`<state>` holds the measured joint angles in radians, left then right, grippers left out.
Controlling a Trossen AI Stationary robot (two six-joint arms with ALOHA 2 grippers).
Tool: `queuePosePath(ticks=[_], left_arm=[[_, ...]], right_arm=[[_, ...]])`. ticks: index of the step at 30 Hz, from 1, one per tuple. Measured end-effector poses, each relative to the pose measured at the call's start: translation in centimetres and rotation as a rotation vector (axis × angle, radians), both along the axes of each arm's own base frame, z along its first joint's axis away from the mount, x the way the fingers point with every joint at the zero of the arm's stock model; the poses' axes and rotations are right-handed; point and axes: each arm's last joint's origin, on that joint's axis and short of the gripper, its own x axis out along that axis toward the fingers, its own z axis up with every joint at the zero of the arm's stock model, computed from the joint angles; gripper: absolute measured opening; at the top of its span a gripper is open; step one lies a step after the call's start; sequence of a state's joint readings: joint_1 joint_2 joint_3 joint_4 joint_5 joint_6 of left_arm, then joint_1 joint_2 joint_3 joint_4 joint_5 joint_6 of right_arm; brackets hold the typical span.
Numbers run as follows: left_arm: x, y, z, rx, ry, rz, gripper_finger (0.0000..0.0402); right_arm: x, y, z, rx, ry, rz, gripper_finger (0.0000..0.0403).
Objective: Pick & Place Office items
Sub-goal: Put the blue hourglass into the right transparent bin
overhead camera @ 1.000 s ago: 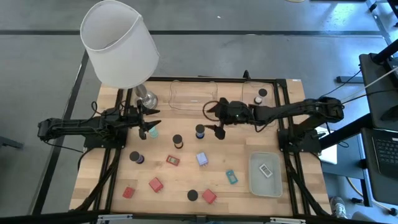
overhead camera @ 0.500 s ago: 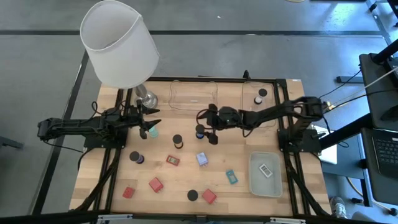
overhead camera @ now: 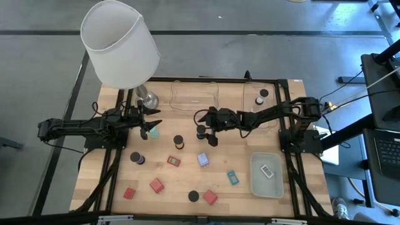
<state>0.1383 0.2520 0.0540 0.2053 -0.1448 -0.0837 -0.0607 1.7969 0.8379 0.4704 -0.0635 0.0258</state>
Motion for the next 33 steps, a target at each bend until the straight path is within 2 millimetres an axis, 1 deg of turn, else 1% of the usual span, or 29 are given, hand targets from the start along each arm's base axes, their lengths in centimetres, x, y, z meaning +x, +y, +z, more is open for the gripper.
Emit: queuePosePath(ticks=[4, 7, 9, 13, 20, 23, 25, 28, 30, 33], left_arm=[[0.0, 0.0, 0.0, 0.0, 0.0, 0.0, 0.0228], [0.0, 0.0, 0.0, 0.0, 0.0, 0.0, 0.0228], [0.0, 0.0, 0.0, 0.0, 0.0, 0.0, 0.0228], [0.0, 0.0, 0.0, 0.0, 0.0, 0.0, 0.0228], [0.0, 0.0, 0.0, 0.0, 0.0, 0.0, 0.0228], [0.0, 0.0, 0.0, 0.0, 0.0, 0.0, 0.0228], [0.0, 0.0, 0.0, 0.0, 0.0, 0.0, 0.0228], [0.0, 0.0, 0.0, 0.0, 0.0, 0.0, 0.0228], [0.0, 0.0, 0.0, 0.0, 0.0, 0.003, 0.0228], [0.0, 0.0, 0.0, 0.0, 0.0, 0.003, 0.0228]], right_arm=[[-0.3, -0.1, -0.4, 0.049, 0.053, -0.031, 0.035], [-0.2, -0.1, -0.4, 0.054, 0.045, -0.037, 0.0348], [-0.2, -0.1, -0.4, 0.05, 0.042, -0.034, 0.034], [-0.2, -0.1, -0.3, 0.047, 0.041, -0.032, 0.0304], [-0.2, -0.1, -0.3, 0.108, 0.041, -0.066, 0.0211], [-0.3, -0.1, -0.1, 0.152, 0.038, -0.091, 0.0211], [-0.4, -0.3, 0.7, 0.173, 0.015, -0.119, 0.0211], [-1.0, -0.7, 3.0, 0.168, -0.044, -0.153, 0.0211], [-1.9, -1.0, 5.0, 0.144, -0.07, -0.178, 0.0211], [-4.1, -1.4, 8.3, 0.086, -0.087, -0.264, 0.0211]])
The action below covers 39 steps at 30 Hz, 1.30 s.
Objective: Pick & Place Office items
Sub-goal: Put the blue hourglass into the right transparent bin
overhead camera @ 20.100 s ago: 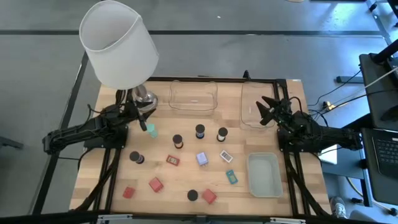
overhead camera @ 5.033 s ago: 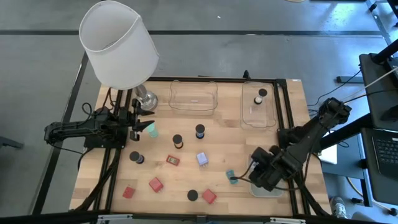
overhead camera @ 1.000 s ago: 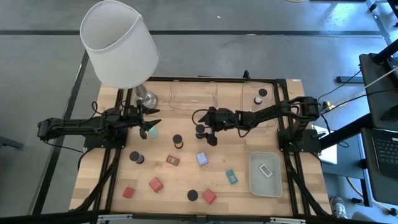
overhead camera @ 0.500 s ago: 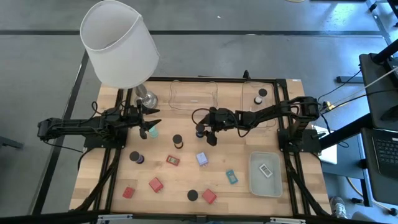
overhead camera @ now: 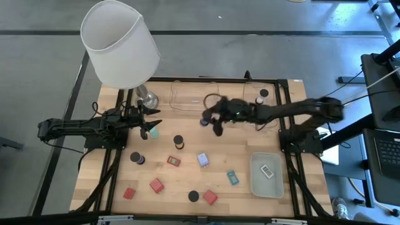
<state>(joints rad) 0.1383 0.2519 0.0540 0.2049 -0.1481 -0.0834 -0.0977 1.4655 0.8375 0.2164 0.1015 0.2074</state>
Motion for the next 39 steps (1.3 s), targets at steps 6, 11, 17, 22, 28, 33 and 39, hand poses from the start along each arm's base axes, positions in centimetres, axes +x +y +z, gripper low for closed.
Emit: queuePosePath(ticks=[6, 11, 17, 22, 28, 33, 39], left_arm=[[0.0, 0.0, 0.0, 0.0, 0.0, 0.0, 0.0228], [0.0, 0.0, 0.0, 0.0, 0.0, 0.007, 0.0228], [0.0, 0.1, 0.0, -0.001, -0.001, 0.041, 0.0228], [0.0, 0.1, 0.0, -0.006, -0.002, 0.05, 0.0228], [0.0, 0.1, 0.0, -0.008, -0.003, 0.051, 0.0228], [0.0, 0.1, 0.0, -0.008, -0.003, 0.053, 0.0228], [-0.1, 0.2, 0.0, -0.008, -0.003, 0.081, 0.0228]], right_arm=[[-5.9, -0.5, 4.7, -0.12, 0.06, -0.289, 0.0211], [-9.8, -0.6, 5.7, -0.144, 0.148, -0.508, 0.0211], [-11.6, -1.1, 4.5, -0.132, 0.241, -0.728, 0.0211], [-12.4, -1.8, 0.6, -0.125, 0.269, -0.834, 0.0211], [-13.4, -3.3, -3.7, -0.052, 0.17, -0.951, 0.0215], [-14.1, -4.4, -5.2, -0.032, 0.099, -1.021, 0.0215], [-14.1, -4.9, -5.8, -0.012, 0.091, -1.046, 0.0215]])
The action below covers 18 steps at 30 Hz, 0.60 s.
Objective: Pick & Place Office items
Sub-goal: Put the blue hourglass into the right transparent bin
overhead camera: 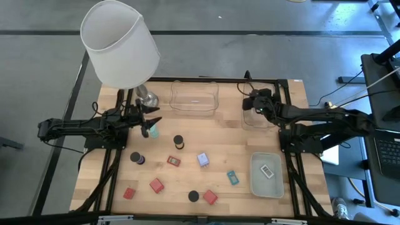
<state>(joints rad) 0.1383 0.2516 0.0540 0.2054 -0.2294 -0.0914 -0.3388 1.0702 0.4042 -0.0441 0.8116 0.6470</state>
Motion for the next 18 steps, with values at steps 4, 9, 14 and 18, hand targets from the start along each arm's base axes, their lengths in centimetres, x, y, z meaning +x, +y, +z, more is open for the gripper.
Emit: queuePosePath(ticks=[4, 9, 14, 18], left_arm=[[0.0, 0.1, 0.0, 0.0, 0.0, 0.019, 0.0228], [0.0, 0.1, 0.0, 0.0, 0.0, 0.02, 0.0228], [0.0, 0.1, 0.0, 0.0, 0.0, 0.02, 0.0228], [0.0, 0.1, 0.0, 0.0, 0.0, 0.02, 0.0228]], right_arm=[[0.6, -0.2, -0.6, 0.006, 0.005, 0.004, 0.0215], [1.2, -0.6, -1.7, 0.006, 0.048, -0.015, 0.0215], [1.5, -1.2, -2.5, 0.014, 0.058, -0.038, 0.0215], [1.8, -1.6, -2.8, 0.028, 0.035, -0.027, 0.0216]])
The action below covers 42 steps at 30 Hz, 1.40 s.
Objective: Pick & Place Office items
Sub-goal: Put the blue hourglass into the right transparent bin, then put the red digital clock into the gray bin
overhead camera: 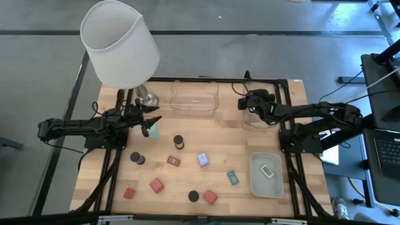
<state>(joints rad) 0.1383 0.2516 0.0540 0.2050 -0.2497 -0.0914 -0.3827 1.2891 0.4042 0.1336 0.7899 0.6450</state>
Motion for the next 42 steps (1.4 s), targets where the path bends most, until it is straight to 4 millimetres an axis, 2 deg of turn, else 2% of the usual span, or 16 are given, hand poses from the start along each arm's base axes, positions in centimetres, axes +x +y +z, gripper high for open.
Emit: queuePosePath(ticks=[6, 18, 27, 33, 42], left_arm=[[0.0, 0.0, 0.0, 0.0, 0.0, 0.0, 0.0228], [0.0, 0.0, 0.0, -0.004, -0.005, 0.0, 0.0228], [0.1, -0.1, 0.1, -0.11, -0.05, -0.054, 0.0228], [0.2, -0.3, 0.3, -0.133, -0.047, -0.097, 0.024], [1.5, -1.3, 2.2, -0.105, 0.006, -0.184, 0.0263]], right_arm=[[-0.1, -0.4, -0.2, 0.005, 0.006, -0.013, 0.0221], [0.3, -0.5, 0.3, -0.02, 0.036, 0.018, 0.0292], [3.2, -1.3, 4.3, 0.003, 0.037, 0.241, 0.0303], [4.1, -1.5, 7.3, 0.078, 0.136, 0.279, 0.0303], [5.1, 0.5, 9.2, 0.027, 0.221, 0.292, 0.0304]])
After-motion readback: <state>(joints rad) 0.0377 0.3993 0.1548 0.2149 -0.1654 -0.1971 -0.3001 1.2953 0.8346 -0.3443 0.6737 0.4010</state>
